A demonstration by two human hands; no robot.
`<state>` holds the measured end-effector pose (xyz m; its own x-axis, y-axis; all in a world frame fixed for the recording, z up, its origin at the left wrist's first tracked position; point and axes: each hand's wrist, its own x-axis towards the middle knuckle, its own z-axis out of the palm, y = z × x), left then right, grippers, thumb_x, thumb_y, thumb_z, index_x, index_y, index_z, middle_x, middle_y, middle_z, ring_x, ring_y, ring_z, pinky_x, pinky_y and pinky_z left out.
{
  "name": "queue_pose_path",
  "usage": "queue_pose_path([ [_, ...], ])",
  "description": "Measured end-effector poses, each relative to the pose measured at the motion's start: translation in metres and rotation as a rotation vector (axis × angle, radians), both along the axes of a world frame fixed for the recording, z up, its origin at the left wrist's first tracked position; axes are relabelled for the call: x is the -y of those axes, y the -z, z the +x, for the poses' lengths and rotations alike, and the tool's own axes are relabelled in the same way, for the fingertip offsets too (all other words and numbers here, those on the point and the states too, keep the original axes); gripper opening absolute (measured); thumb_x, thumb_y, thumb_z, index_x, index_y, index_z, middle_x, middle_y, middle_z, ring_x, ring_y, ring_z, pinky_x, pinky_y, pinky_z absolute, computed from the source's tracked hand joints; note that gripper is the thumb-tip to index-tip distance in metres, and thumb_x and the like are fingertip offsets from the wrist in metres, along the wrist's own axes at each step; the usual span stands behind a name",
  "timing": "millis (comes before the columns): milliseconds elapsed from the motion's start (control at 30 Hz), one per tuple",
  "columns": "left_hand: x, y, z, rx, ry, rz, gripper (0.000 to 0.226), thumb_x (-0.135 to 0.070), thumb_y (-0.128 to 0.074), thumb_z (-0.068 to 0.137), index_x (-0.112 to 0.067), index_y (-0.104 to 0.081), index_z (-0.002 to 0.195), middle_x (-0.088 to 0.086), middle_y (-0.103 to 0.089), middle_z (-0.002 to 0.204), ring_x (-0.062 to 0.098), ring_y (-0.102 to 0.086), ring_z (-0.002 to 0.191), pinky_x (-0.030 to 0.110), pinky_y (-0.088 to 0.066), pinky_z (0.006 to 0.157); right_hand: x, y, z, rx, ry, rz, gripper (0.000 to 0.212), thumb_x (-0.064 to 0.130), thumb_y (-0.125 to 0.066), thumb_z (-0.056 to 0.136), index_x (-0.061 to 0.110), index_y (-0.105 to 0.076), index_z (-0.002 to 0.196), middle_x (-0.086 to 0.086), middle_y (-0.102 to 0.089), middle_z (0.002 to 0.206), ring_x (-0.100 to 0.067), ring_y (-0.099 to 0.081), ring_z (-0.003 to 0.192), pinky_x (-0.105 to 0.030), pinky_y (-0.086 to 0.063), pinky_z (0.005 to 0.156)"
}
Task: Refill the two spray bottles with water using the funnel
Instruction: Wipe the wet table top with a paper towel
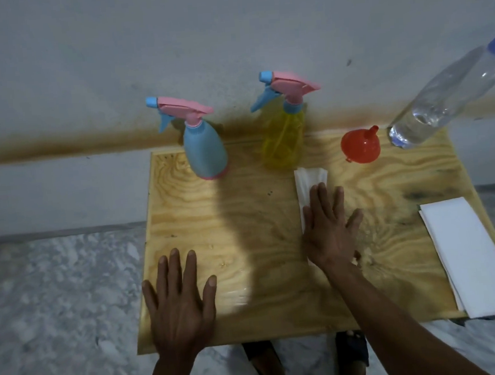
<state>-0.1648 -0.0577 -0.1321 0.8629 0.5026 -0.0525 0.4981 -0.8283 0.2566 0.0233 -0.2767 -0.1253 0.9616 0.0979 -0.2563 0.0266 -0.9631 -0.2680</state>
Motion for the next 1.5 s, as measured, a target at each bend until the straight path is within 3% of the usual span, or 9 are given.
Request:
queue_pose_path([
  [267, -0.021, 0.001, -0.016, -0.034, -0.007, -0.01, 0.068, -0.06, -0.031, 0.097, -0.026, -0.031, 0.156, 0.0, -0.019, 0.167, 0.019, -0.007, 0.156, 0.06, -0.013, 0.122, -0.063, 0.004, -0.013, 0.031, -0.107, 0.011, 0.057, 0.036, -0.018, 0.107, 0.022, 0.002, 0.158, 0.007, 0.009, 0.166, -0.021, 0.021, 0.151, -0.064, 0.006, 0.116],
  [467, -0.027, 0.004, -0.022, -0.019, 0.02, -0.032, 0.068, -0.058, -0.03, 0.099, -0.024, -0.026, 0.157, 0.002, -0.015, 0.167, 0.018, -0.004, 0.156, 0.059, -0.013, 0.123, -0.107, -0.001, -0.023, 0.023, -0.166, 0.084, 0.055, 0.033, -0.02, 0.107, 0.023, -0.001, 0.158, 0.009, 0.005, 0.166, -0.022, 0.018, 0.152, -0.06, 0.011, 0.116],
  [600, -0.027, 0.005, -0.023, -0.01, 0.027, -0.028, 0.067, -0.057, -0.029, 0.1, -0.024, -0.024, 0.158, 0.002, -0.016, 0.167, 0.018, -0.003, 0.156, 0.058, -0.013, 0.123, -0.137, -0.003, -0.041, 0.042, -0.302, 0.109, 0.063, 0.02, -0.032, 0.103, 0.021, -0.003, 0.158, 0.007, 0.001, 0.167, -0.023, 0.016, 0.152, -0.058, 0.014, 0.115],
  [800, -0.028, 0.008, -0.024, 0.003, 0.031, -0.012, 0.061, -0.047, -0.029, 0.102, -0.024, -0.025, 0.158, 0.001, -0.015, 0.168, 0.018, -0.003, 0.156, 0.057, -0.012, 0.123, -0.165, -0.008, -0.07, -0.023, -0.473, 0.171, 0.069, 0.008, -0.033, 0.099, 0.021, -0.002, 0.159, 0.006, 0.002, 0.167, -0.02, 0.023, 0.15, -0.057, 0.015, 0.115],
  [933, -0.029, 0.011, -0.024, 0.02, 0.015, -0.007, 0.057, -0.036, -0.026, 0.103, -0.017, -0.028, 0.157, 0.002, -0.018, 0.167, 0.018, -0.009, 0.156, 0.056, -0.012, 0.123, -0.163, 0.004, -0.094, 0.048, -0.604, 0.187, 0.058, 0.02, -0.028, 0.099, 0.02, -0.022, 0.157, 0.004, -0.02, 0.165, -0.026, 0.002, 0.153, -0.065, -0.002, 0.115],
  [1033, -0.029, 0.012, -0.024, 0.016, 0.001, -0.003, 0.057, -0.034, -0.024, 0.103, -0.014, -0.03, 0.156, 0.003, -0.02, 0.166, 0.019, -0.011, 0.156, 0.057, -0.012, 0.123, -0.149, 0.013, -0.104, 0.104, -0.707, 0.096, 0.054, 0.031, -0.024, 0.102, 0.02, -0.026, 0.155, 0.005, -0.023, 0.164, -0.027, -0.005, 0.153, -0.067, -0.003, 0.113],
  [1233, -0.022, 0.011, -0.023, 0.005, -0.015, -0.015, 0.059, -0.04, -0.022, 0.104, -0.014, -0.028, 0.156, 0.003, -0.017, 0.166, 0.02, -0.007, 0.156, 0.057, -0.008, 0.124, -0.115, 0.011, -0.103, 0.174, -0.614, 0.073, 0.051, 0.034, -0.022, 0.106, 0.02, -0.031, 0.154, 0.006, -0.024, 0.163, -0.025, -0.01, 0.153, -0.067, -0.003, 0.116],
  [1367, -0.007, 0.01, -0.025, -0.017, -0.008, -0.025, 0.063, -0.045, -0.017, 0.103, -0.013, -0.023, 0.158, 0.004, -0.012, 0.167, 0.019, -0.001, 0.156, 0.054, -0.003, 0.125, -0.075, 0.015, -0.088, 0.177, -0.531, 0.002, 0.056, 0.034, -0.019, 0.103, 0.02, -0.021, 0.157, 0.005, -0.019, 0.165, -0.028, -0.006, 0.153, -0.068, 0.001, 0.113],
  [1500, -0.002, 0.01, -0.024, -0.017, -0.031, -0.03, 0.067, -0.048, -0.013, 0.103, -0.012, -0.021, 0.158, 0.004, -0.01, 0.167, 0.019, -0.001, 0.156, 0.053, -0.002, 0.125, -0.02, 0.013, -0.069, 0.22, -0.38, -0.042, 0.055, 0.031, -0.029, 0.103, 0.017, -0.025, 0.156, 0.002, -0.024, 0.163, -0.029, -0.01, 0.153, -0.067, -0.004, 0.113],
])
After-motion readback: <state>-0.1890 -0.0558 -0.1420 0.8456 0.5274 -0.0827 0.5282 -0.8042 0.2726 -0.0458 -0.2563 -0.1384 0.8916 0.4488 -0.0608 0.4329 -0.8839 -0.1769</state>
